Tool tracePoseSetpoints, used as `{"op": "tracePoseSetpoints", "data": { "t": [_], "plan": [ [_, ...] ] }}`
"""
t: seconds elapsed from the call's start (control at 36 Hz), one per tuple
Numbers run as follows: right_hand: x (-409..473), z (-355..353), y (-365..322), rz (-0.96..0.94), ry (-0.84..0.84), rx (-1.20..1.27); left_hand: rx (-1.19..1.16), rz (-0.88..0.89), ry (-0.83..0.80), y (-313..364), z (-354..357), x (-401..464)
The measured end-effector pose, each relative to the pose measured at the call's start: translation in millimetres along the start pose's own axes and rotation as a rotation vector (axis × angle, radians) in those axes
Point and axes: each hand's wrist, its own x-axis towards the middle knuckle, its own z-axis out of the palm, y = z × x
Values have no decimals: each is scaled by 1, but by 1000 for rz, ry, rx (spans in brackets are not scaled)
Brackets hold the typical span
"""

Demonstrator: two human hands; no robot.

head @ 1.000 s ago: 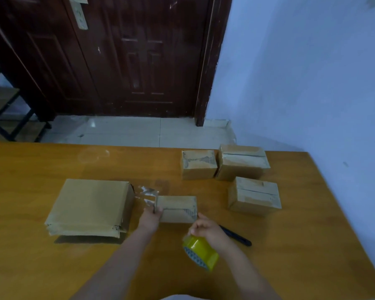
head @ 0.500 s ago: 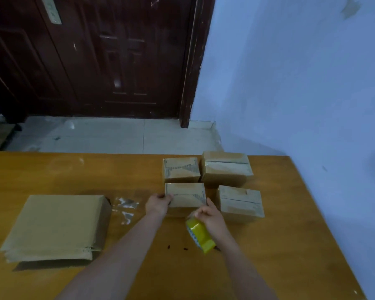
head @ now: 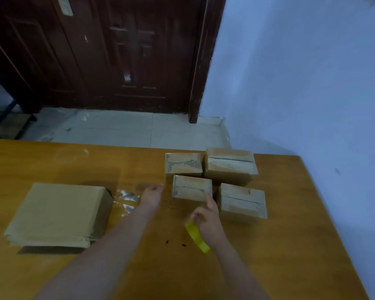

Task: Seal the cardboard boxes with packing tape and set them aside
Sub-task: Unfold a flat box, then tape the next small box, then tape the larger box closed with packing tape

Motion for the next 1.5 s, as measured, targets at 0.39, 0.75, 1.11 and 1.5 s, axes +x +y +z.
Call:
{"op": "tracePoseSetpoints", "data": {
  "t": [0.39, 0.75, 1.11, 1.5],
  "plan": [
    [23, 88, -71, -1, -480, -2, 252, 264, 422, 6, -180, -37],
    [16, 163, -123, 104, -529, 85, 434, -41, 406, -68, -315, -14],
    [-16, 165, -128, 208, -405, 299, 301, 74, -8, -61, -310, -23],
    [-81, 31, -89, 248, -401, 311, 500, -7, -229, -15, -211, -43]
  ]
}}
